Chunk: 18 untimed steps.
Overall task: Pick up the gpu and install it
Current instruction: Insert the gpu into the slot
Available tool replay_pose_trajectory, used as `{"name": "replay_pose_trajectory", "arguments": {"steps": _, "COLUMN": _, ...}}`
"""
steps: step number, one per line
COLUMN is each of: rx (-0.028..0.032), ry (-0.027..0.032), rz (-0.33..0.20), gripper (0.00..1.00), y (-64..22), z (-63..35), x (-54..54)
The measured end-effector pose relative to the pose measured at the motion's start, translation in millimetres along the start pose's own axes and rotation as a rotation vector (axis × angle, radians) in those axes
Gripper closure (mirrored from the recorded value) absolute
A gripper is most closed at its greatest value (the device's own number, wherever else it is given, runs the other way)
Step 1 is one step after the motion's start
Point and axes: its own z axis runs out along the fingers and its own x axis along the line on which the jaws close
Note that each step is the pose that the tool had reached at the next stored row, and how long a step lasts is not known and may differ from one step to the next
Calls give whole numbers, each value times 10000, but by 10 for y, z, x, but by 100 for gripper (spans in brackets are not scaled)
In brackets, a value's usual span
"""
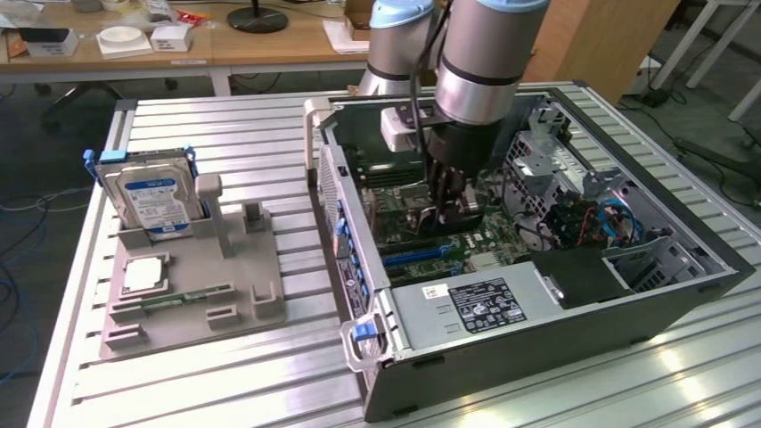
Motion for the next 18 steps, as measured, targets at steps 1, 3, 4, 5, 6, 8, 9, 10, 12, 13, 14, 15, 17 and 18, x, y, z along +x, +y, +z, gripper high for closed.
{"name": "replay_pose_trajectory", "arguments": {"steps": 1, "rx": 3, "ry": 0, "rz": 0, "gripper": 74, "y": 1, "z": 17, "x": 3}}
{"name": "replay_pose_trajectory", "arguments": {"steps": 3, "rx": 5, "ry": 1, "rz": 0, "gripper": 74, "y": 4, "z": 53, "x": 6}}
{"name": "replay_pose_trajectory", "arguments": {"steps": 4, "rx": 5, "ry": 0, "rz": 0, "gripper": 74, "y": 6, "z": 71, "x": 6}}
{"name": "replay_pose_trajectory", "arguments": {"steps": 5, "rx": 5, "ry": 1, "rz": -1, "gripper": 74, "y": 7, "z": 84, "x": 7}}
{"name": "replay_pose_trajectory", "arguments": {"steps": 6, "rx": 4, "ry": 1, "rz": -1, "gripper": 74, "y": 7, "z": 90, "x": 7}}
{"name": "replay_pose_trajectory", "arguments": {"steps": 8, "rx": 3, "ry": 3, "rz": 0, "gripper": 74, "y": 8, "z": 90, "x": 7}}
{"name": "replay_pose_trajectory", "arguments": {"steps": 9, "rx": 4, "ry": 3, "rz": 0, "gripper": 74, "y": 8, "z": 90, "x": 7}}
{"name": "replay_pose_trajectory", "arguments": {"steps": 10, "rx": 4, "ry": 2, "rz": 0, "gripper": 74, "y": 8, "z": 91, "x": 7}}
{"name": "replay_pose_trajectory", "arguments": {"steps": 12, "rx": 1, "ry": 1, "rz": 0, "gripper": 74, "y": 8, "z": 91, "x": 7}}
{"name": "replay_pose_trajectory", "arguments": {"steps": 13, "rx": -45, "ry": -1, "rz": 3, "gripper": 74, "y": 6, "z": 93, "x": 6}}
{"name": "replay_pose_trajectory", "arguments": {"steps": 14, "rx": -107, "ry": 0, "rz": 3, "gripper": 74, "y": 4, "z": 93, "x": 6}}
{"name": "replay_pose_trajectory", "arguments": {"steps": 15, "rx": -141, "ry": 2, "rz": 3, "gripper": 74, "y": 4, "z": 92, "x": 6}}
{"name": "replay_pose_trajectory", "arguments": {"steps": 17, "rx": -149, "ry": 5, "rz": 4, "gripper": 74, "y": 4, "z": 92, "x": 7}}
{"name": "replay_pose_trajectory", "arguments": {"steps": 18, "rx": -148, "ry": 3, "rz": 3, "gripper": 74, "y": 4, "z": 94, "x": 7}}
